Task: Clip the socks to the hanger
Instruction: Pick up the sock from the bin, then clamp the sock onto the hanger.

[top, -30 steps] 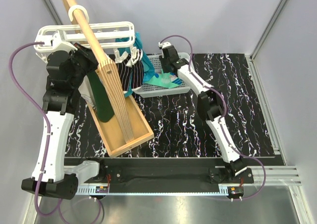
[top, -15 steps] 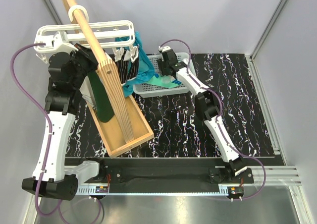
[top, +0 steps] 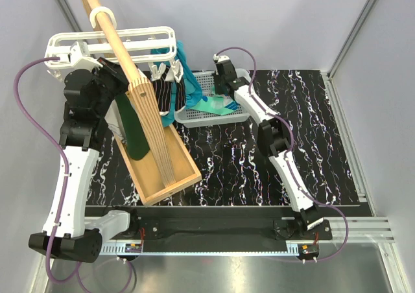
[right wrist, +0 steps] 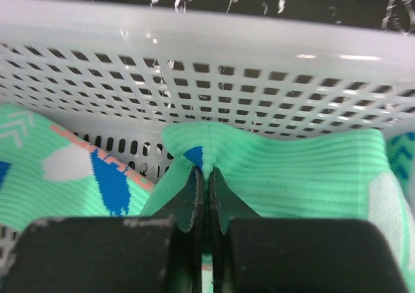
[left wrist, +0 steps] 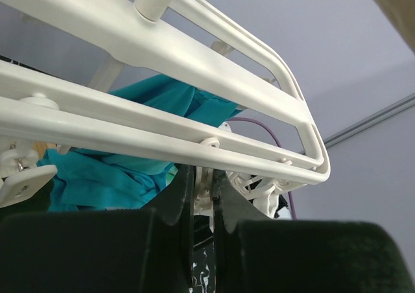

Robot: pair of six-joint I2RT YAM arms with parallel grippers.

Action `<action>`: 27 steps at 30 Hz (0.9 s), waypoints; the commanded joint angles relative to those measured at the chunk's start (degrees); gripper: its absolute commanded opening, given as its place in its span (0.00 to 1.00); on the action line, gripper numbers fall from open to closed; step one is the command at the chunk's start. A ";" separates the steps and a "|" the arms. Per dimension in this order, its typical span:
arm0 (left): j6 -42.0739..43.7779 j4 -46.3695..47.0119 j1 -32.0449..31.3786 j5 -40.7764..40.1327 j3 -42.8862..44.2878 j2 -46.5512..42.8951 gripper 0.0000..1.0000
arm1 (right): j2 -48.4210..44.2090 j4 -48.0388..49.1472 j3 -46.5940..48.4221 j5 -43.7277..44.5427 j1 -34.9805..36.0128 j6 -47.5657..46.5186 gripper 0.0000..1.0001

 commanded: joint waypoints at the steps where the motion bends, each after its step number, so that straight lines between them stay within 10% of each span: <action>1: 0.24 -2.25 -0.24 1.46 -1.14 -1.44 0.00 | -13.38 0.87 0.31 -1.33 -0.62 3.52 0.00; 18: -3.01 -1.37 -0.15 2.42 -3.16 -4.42 0.00 | -76.91 13.78 -65.94 -17.23 11.41 17.77 0.00; 27: -3.89 -0.84 -0.15 4.71 -3.95 -6.01 0.00 | -78.01 21.61 -66.25 -33.84 14.94 31.11 0.00</action>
